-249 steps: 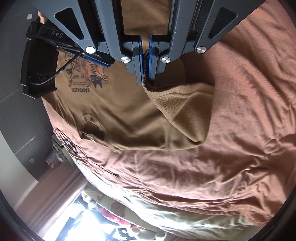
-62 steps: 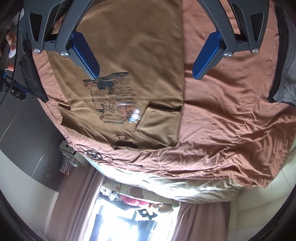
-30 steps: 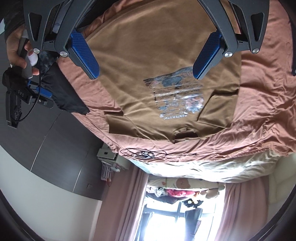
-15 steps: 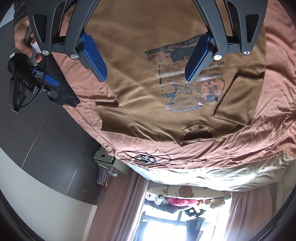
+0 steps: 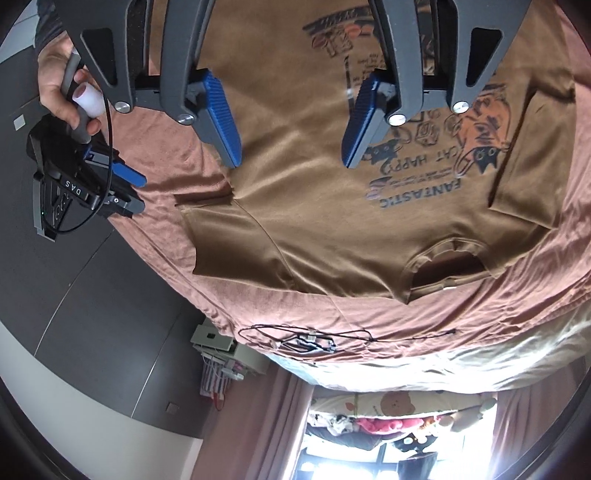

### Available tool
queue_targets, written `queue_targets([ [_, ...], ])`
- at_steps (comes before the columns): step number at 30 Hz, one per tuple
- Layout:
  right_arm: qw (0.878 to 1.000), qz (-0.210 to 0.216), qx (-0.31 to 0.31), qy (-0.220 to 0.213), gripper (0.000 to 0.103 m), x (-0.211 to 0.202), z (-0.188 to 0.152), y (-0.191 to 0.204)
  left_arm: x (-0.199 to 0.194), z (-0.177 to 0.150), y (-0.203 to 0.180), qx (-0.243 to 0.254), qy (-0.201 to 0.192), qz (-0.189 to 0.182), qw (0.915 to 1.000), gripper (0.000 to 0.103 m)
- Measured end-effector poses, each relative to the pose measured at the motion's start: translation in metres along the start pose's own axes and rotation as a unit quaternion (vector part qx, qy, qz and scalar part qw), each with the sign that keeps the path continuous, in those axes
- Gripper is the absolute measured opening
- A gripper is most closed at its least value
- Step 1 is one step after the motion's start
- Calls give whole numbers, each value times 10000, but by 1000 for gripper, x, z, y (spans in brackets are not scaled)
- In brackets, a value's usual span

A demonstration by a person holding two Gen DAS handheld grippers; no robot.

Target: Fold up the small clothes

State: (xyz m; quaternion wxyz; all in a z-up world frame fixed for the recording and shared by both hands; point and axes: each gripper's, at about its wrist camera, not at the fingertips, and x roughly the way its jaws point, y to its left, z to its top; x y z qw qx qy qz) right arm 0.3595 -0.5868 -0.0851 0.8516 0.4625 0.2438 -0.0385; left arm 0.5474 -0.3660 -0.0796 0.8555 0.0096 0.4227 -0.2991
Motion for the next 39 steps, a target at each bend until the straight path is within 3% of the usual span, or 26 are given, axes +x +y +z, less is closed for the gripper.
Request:
queue_targets([
  [4, 9996, -45, 283, 29, 59, 25, 12, -8, 32, 8, 1, -34, 148, -23, 9999, 50],
  [14, 9983, -311, 370, 321, 49, 83, 27, -25, 101, 24, 4, -120, 559, -30, 9984, 20],
  [21, 9976, -320, 445, 421, 46, 104, 44, -26, 140, 34, -6, -143, 658, -238, 9974, 18],
  [26, 9981, -308, 267, 471, 9, 116, 53, -21, 164, 40, -21, -71, 743, -442, 9962, 13],
  [28, 9988, -128, 176, 439, 3, 117, 55, -16, 170, 40, -27, -14, 797, -533, 9954, 12],
  [34, 9989, 269, -368, 95, 3, 95, 56, 11, 185, 32, -39, 73, 991, -731, 9924, 11],
  [39, 9962, 626, -603, 60, 3, 88, 48, 23, 202, 31, -47, 117, 1277, -840, 9882, 11],
])
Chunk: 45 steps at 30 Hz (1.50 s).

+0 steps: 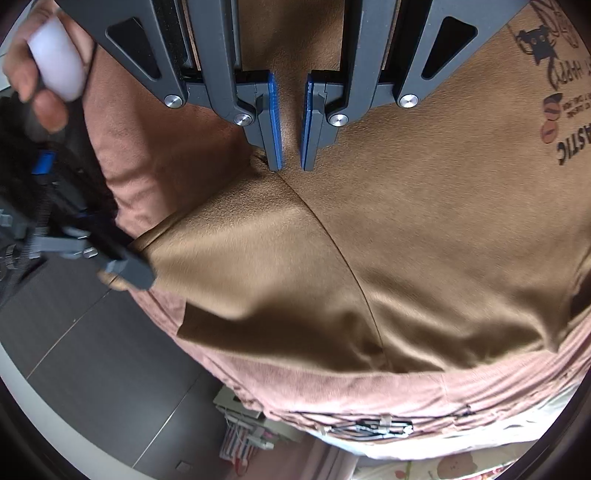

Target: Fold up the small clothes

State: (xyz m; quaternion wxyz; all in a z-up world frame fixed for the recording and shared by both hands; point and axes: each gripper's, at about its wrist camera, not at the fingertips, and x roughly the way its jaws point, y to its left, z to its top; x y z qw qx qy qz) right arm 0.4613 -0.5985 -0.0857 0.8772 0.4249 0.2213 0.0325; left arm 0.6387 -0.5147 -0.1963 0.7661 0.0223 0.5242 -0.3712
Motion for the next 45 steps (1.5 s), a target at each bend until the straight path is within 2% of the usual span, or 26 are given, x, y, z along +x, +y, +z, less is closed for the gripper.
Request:
queue_targets([
  [5, 9998, 186, -16, 110, 1, -1, -8, -3, 10, 4, 0, -125, -47, -132, 9998, 11],
  [11, 9989, 322, 112, 320, 1, 19, -9, -9, 18, 10, 2, -283, -106, -292, 9991, 11],
  [16, 9986, 367, 134, 356, 1, 18, -6, -9, 9, 2, 9, -392, -67, -432, 9983, 11],
  [23, 9967, 591, 152, 529, 1, 27, -12, -9, -7, -13, 17, -216, 115, -581, 9980, 11],
  [25, 9947, 715, 263, 691, 2, 36, -13, -14, -14, -15, 21, -235, 147, -493, 9984, 11],
  [28, 9915, 793, 486, 910, 2, 46, -14, -23, -34, -12, 29, -140, 117, -99, 9998, 11],
  [32, 9866, 741, 755, 1245, 4, 64, -17, -34, -58, -6, 52, -360, 42, 335, 9988, 11],
  [33, 9851, 703, 797, 1355, 5, 70, -17, -36, -66, -4, 58, -441, -5, 438, 9981, 12],
  [34, 9837, 700, 822, 1435, 11, 74, -17, -38, -72, -3, 63, -506, -47, 500, 9975, 12],
  [36, 9817, 707, 900, 1525, 38, 77, -15, -40, -80, -2, 69, -600, -97, 569, 9965, 13],
  [37, 9818, 730, 936, 1479, 62, 74, -11, -42, -86, -3, 71, -635, -118, 591, 9962, 13],
  [38, 9832, 748, 951, 1367, 71, 68, -7, -43, -91, -5, 71, -635, -132, 601, 9961, 14],
  [40, 9843, 766, 981, 1255, 71, 57, 0, -47, -94, -2, 64, -574, -153, 637, 9962, 16],
  [42, 9850, 738, 1082, 1123, 71, 45, 5, -55, -95, 5, 53, -503, -194, 635, 9965, 22],
  [45, 9893, 431, 1103, 854, 71, 25, 16, -69, -96, 15, 38, -355, -270, 531, 9976, 33],
])
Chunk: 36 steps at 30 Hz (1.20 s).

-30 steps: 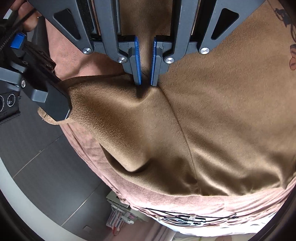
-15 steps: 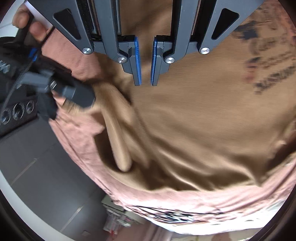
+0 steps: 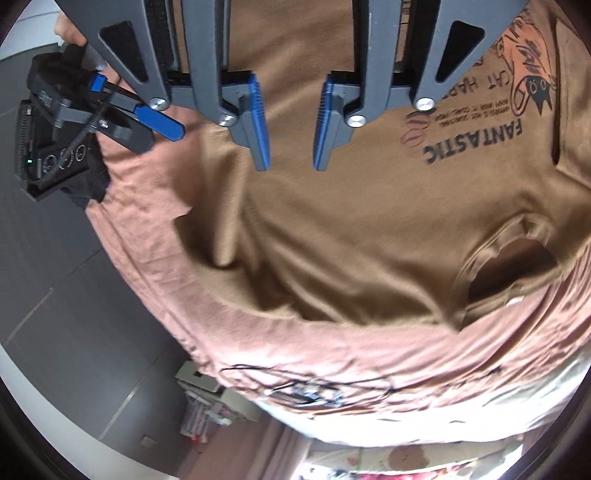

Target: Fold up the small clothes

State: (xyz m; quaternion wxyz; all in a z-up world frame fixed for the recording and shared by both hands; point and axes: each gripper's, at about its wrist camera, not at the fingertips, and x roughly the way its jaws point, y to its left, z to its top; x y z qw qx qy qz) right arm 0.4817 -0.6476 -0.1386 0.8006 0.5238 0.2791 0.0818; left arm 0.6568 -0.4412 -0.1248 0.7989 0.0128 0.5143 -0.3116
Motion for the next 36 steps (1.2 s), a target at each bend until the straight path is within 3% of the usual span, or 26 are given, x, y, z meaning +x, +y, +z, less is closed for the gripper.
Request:
queue_targets([
  [4, 9988, -273, 26, -403, 71, -30, 16, -12, 0, 5, -35, 446, -90, -127, 9989, 49],
  [9, 9970, -304, 177, -696, 71, -56, 30, -23, 28, 13, -73, 732, 54, -307, 9968, 50],
  [14, 9953, -417, 255, -836, 51, -72, 33, -32, 66, 20, -99, 983, 253, -215, 9946, 50],
  [22, 9934, -612, 250, -934, 51, -77, 19, -25, 121, 23, -106, 1195, 619, 235, 9906, 49],
  [29, 9934, -585, 301, -935, 51, -76, 9, -24, 143, 18, -102, 1175, 660, 304, 9904, 49],
  [31, 9932, -618, 277, -947, 51, -77, 8, -24, 143, 21, -100, 1134, 640, 354, 9908, 40],
  [34, 9934, -594, 272, -942, 51, -77, 7, -23, 141, 27, -94, 964, 668, 319, 9926, 15],
  [36, 9936, -604, 215, -928, 51, -73, 8, -19, 135, 32, -87, 814, 656, 207, 9943, 9],
])
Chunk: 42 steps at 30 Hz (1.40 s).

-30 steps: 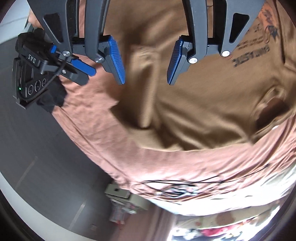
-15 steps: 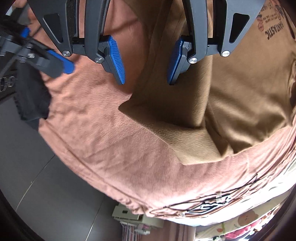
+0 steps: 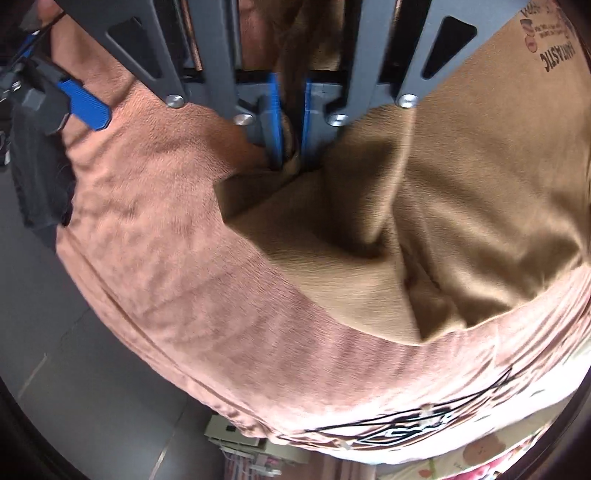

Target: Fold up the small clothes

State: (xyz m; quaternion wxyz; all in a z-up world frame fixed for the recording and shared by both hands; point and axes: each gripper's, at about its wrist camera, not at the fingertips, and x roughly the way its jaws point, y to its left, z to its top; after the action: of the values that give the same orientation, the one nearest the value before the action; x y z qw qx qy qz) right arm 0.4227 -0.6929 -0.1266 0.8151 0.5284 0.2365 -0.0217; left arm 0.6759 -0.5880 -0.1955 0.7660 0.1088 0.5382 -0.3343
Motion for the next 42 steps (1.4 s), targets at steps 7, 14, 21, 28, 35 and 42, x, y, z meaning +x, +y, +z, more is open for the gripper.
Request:
queue_targets([
  [7, 9996, 40, -259, 105, 51, 10, -9, 15, -51, -3, 15, -178, -419, -395, 9982, 7],
  [14, 9967, 69, -703, 405, 51, 34, -22, 35, -92, -8, 35, -444, -720, -405, 9956, 7],
  [21, 9938, -55, -914, 624, 51, 54, -22, 42, -116, -21, 81, -1013, -910, -159, 9906, 7],
  [28, 9921, -129, -1049, 683, 51, 63, -14, 51, -108, -39, 136, -1802, -840, 187, 9799, 8],
  [35, 9901, -207, -1197, 696, 51, 73, -17, 57, -90, -52, 167, -2205, -626, 297, 9729, 25],
  [42, 9895, -282, -1152, 830, 51, 84, -20, 58, -88, -73, 172, -2319, -606, 63, 9708, 53],
])
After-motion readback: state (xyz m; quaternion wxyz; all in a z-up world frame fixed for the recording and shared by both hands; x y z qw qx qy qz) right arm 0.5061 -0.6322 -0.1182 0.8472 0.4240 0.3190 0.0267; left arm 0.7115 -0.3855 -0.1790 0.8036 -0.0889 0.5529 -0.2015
